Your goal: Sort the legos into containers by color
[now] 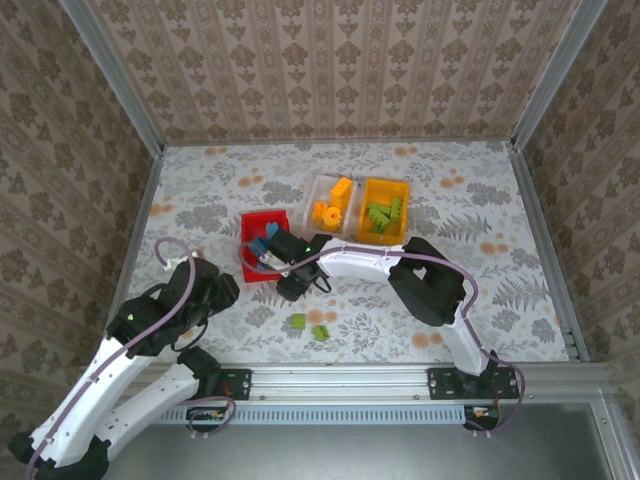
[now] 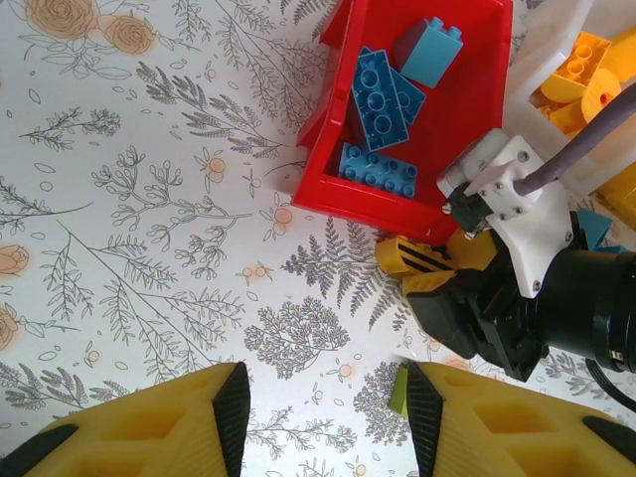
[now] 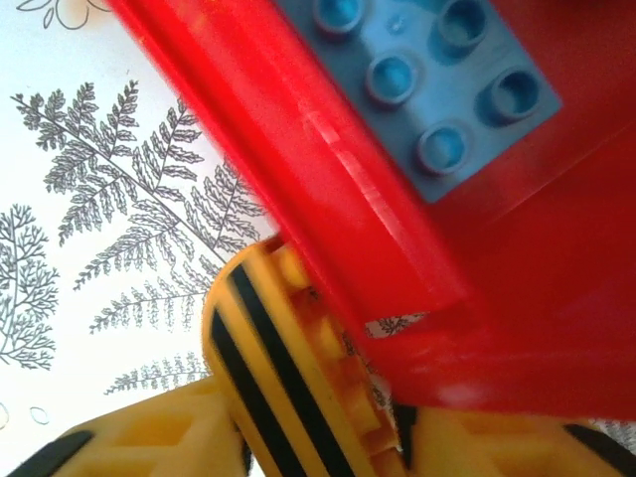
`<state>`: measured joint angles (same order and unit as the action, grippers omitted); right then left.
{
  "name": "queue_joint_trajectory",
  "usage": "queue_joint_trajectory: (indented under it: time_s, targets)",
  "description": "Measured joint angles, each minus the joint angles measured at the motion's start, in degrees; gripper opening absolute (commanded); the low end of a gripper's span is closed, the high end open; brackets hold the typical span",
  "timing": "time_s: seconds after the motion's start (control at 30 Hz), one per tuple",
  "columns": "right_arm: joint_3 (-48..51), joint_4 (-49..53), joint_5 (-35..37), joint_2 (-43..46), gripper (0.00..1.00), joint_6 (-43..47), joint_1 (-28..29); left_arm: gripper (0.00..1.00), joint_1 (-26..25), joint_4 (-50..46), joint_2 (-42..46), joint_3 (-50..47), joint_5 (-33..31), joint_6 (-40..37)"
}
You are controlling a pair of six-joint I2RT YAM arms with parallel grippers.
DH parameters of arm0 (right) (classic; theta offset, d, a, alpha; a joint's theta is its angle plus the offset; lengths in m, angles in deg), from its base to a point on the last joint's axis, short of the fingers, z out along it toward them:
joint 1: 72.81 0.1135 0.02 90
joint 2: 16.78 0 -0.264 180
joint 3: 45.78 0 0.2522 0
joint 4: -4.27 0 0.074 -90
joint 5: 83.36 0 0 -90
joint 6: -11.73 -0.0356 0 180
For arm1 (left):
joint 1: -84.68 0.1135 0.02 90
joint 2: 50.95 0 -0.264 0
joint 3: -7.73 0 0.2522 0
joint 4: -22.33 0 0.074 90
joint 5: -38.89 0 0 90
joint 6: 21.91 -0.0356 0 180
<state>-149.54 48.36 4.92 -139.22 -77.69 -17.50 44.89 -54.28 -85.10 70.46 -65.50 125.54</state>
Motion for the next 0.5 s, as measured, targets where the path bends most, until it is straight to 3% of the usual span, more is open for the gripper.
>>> queue_joint_trajectory:
  time_s: [0.27, 0.5]
  targets:
    - [3.26, -1.66, 0.07, 1.92, 0.21, -0.52, 0.35, 0.48, 0.00, 1.64, -2.19, -0.31, 1.07, -0.02]
    - [11.04, -1.66, 0.04, 11.47, 0.14, -1.01, 0.33, 0.48, -1.51, 6.78, -6.54, -0.63, 3.63, -0.24]
